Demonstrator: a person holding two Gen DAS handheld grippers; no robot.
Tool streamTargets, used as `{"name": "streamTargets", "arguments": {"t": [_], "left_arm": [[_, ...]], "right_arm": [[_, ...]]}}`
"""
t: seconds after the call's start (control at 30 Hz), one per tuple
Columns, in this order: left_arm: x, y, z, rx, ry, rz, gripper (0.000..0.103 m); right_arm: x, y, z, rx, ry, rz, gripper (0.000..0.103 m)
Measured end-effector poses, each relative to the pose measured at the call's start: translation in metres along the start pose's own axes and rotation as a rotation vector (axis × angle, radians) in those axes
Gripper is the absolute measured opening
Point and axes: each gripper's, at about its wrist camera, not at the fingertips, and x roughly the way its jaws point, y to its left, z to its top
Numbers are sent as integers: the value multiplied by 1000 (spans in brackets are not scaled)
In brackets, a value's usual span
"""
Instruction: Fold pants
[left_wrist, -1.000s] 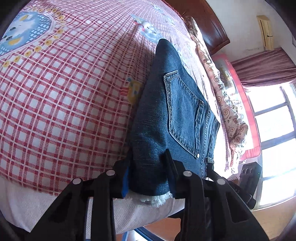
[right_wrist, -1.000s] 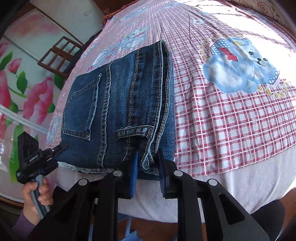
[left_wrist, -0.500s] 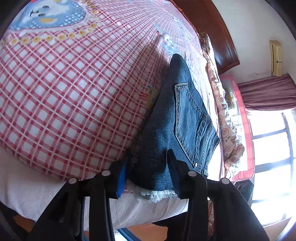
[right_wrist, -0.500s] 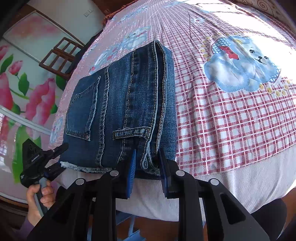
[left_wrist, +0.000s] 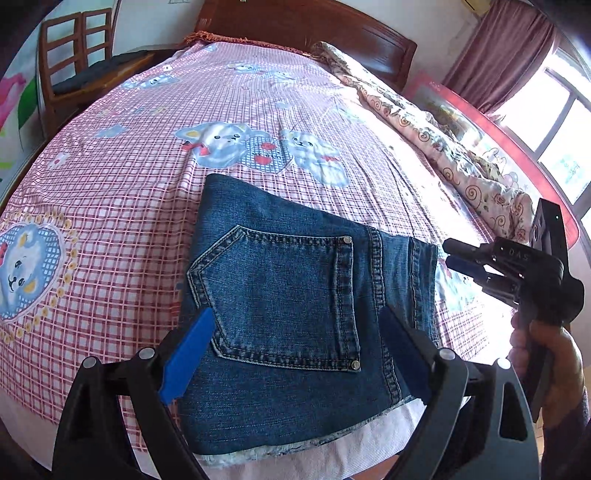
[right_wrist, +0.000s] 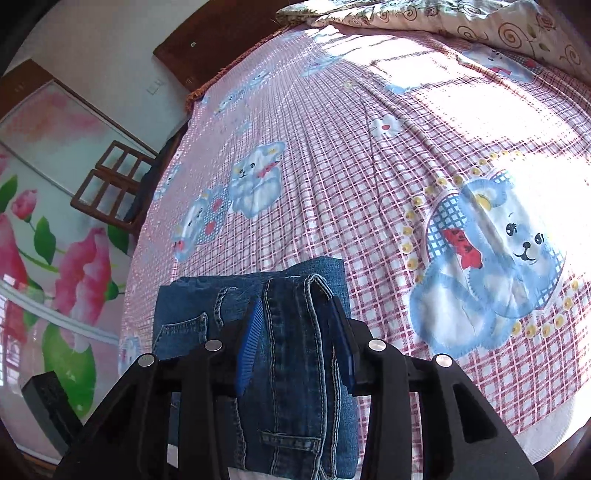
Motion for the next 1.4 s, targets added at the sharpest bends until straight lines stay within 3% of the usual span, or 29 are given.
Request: {"name": "streamTargets", "arguments": {"t": [0.1, 0.13, 0.17, 0.33, 0.43, 0.53, 0.6, 0.63, 0.67, 0.7, 0.8, 0.9, 0.97, 1.03, 1.1, 1.13, 1.23, 1.3, 1.33, 1.4], "left_arm": [[7, 2, -5, 1, 27, 44, 90], [11, 3, -6, -10, 45, 52, 90], [14, 6, -7, -18, 57, 57, 90], [23, 4, -12, -5, 72, 84, 91], [28, 5, -12, -21, 77, 78, 92], [31, 5, -13, -24, 86, 73, 92], [33, 5, -14, -26, 89, 68, 93], [33, 5, -14, -26, 91, 71, 93], [34, 6, -14, -27, 92, 74, 93], [35, 6, -14, -28, 95, 76, 93], [36, 6, -15, -24, 93, 79, 94], [36, 4, -16, -11, 90, 85, 95], [36, 4, -15, -6, 87, 83, 95], [37, 4, -16, -3, 84, 81, 96], [36, 4, -17, -4, 81, 74, 96], [36, 4, -17, -1, 79, 74, 96], [37, 4, -17, 1, 81, 77, 96], [35, 4, -17, -4, 84, 75, 96], [31, 6, -18, -14, 80, 62, 96], [20, 15, -22, -56, 55, 7, 96]], "right_arm": [[19, 6, -2, -49, 51, -72, 36], [20, 11, -4, -86, 38, -97, 30], [19, 19, -6, -145, 30, -131, 13], [-2, 53, -7, -336, -46, -187, 7], [3, 33, 2, -272, -37, -194, 6], [40, 3, -9, -234, 45, -235, 6], [39, -5, -17, -196, 8, -210, 6], [34, -7, -18, -148, 5, -210, 10], [27, -9, -19, -102, -7, -215, 23], [18, -13, -21, -59, -27, -205, 25], [-12, -6, -40, -31, -59, -120, 25], [-33, 19, -65, -136, -53, -32, 25], [-25, 20, -82, -149, 34, 17, 25], [0, 3, -97, -125, 128, -16, 25], [5, -17, -102, -60, 102, 48, 20], [3, -18, -100, -36, 103, 43, 10], [-3, 0, -97, -99, 122, -20, 10], [-13, 9, -98, -127, 113, -22, 20], [-17, 9, -100, -120, 111, -27, 38], [-24, 5, -104, -104, 104, -28, 44]]}}
